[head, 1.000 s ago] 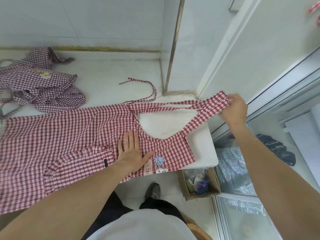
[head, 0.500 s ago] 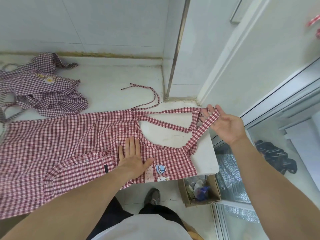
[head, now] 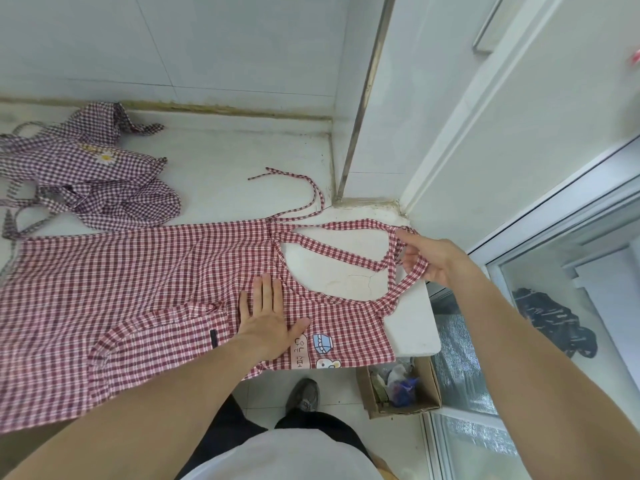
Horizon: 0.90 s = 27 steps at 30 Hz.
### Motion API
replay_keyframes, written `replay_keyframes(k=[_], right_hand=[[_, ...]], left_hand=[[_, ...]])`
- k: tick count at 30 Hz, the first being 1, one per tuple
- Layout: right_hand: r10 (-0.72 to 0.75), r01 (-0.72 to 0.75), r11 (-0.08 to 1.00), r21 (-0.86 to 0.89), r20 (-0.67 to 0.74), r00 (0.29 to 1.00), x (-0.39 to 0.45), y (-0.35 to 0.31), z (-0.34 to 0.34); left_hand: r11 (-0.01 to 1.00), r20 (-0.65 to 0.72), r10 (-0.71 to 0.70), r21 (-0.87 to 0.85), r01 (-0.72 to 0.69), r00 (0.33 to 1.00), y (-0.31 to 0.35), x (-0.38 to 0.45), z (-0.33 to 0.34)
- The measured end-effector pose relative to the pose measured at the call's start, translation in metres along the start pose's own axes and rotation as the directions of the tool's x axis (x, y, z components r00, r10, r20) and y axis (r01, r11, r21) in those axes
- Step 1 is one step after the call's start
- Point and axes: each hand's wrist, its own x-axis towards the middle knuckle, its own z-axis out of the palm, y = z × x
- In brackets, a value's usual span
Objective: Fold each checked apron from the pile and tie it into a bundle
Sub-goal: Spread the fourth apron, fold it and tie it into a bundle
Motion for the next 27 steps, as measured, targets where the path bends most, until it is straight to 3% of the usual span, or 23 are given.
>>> replay_keyframes(k=[5, 7, 9, 13, 15, 19, 21, 24, 27], right_hand=[[-0.051, 0.033, 0.990, -0.137, -0.131, 0.990, -0.001, 0.007, 0.032], [-0.070, 0.062, 0.997, -0.050, -0.170, 0.983, -0.001, 0.005, 0.044], [-0.087, 0.102, 0.980, 0.172, -0.091, 0.992, -0.001, 0.001, 0.048], [-0.170, 0.024, 0.794, 0.608, 0.184, 0.968, -0.010, -0.018, 0.023], [-0.164, -0.040, 0.700, 0.713, 0.215, 0.963, -0.015, -0.022, 0.002], [-0.005, -0.230, 0.456, 0.860, 0.261, 0.965, -0.021, -0.008, -0.032], [0.066, -0.287, 0.402, 0.869, 0.286, 0.956, -0.016, 0.003, -0.041], [0.127, -0.289, 0.489, 0.823, 0.260, 0.957, -0.002, 0.013, -0.053], [0.184, -0.275, 0.749, 0.603, 0.210, 0.960, 0.003, 0.009, -0.062]], left_hand=[[1.000, 0.006, -0.003, 0.000, 0.003, 1.000, 0.000, 0.000, 0.000], [1.000, 0.007, -0.005, 0.000, 0.005, 1.000, 0.000, 0.000, -0.001], [1.000, 0.010, -0.005, -0.004, 0.005, 1.000, 0.000, -0.001, -0.001], [1.000, 0.010, 0.000, -0.011, 0.000, 1.000, -0.001, -0.001, -0.001], [1.000, 0.010, 0.003, -0.012, -0.003, 1.000, -0.001, -0.001, -0.001], [1.000, 0.007, 0.004, 0.000, -0.004, 1.000, -0.001, 0.000, 0.000], [1.000, 0.005, 0.006, 0.008, -0.006, 1.000, -0.001, 0.000, 0.000], [1.000, 0.007, 0.009, -0.008, -0.009, 1.000, -0.001, 0.002, 0.001], [1.000, 0.006, 0.017, -0.013, -0.017, 1.000, -0.002, 0.003, 0.002]])
